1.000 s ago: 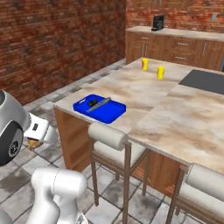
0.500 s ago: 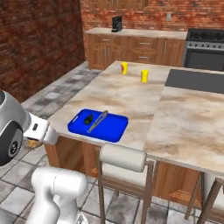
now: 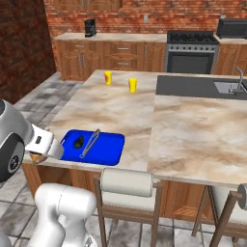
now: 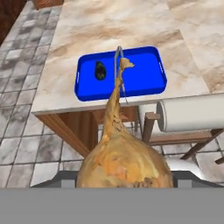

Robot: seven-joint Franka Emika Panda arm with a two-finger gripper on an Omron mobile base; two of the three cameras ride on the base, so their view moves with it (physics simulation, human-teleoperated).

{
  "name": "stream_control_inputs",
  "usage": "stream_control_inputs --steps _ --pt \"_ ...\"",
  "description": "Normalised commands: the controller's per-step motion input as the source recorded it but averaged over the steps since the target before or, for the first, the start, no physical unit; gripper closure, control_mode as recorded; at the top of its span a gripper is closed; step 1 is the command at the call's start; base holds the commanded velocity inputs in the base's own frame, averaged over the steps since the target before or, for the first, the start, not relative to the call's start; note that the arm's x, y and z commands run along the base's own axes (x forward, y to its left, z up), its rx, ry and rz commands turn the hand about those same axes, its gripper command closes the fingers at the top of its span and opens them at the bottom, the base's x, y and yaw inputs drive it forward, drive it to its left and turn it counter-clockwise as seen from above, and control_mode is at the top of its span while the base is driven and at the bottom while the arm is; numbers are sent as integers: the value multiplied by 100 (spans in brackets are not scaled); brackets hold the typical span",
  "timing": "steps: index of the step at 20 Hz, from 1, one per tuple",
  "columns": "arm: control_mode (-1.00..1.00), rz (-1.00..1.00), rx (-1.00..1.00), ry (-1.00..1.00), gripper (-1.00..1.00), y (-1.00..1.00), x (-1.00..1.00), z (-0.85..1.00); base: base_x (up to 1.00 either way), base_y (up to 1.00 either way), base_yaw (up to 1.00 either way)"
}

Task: Gather the onion and eggplant from the fridge and place them on a tray on the dining counter. Then gather the chicken drumstick and steak from the fridge and place them on the other tray.

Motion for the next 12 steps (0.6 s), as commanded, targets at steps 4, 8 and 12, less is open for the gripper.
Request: stream_control_inputs --steps 4,8,12 --pt "-100 -20 0 12 100 0 59 0 0 0 0" --pt "-100 -13 0 10 100 -2 79 -16 0 0 0" --pt "-100 -6 -1 2 100 -10 78 -41 0 0 0"
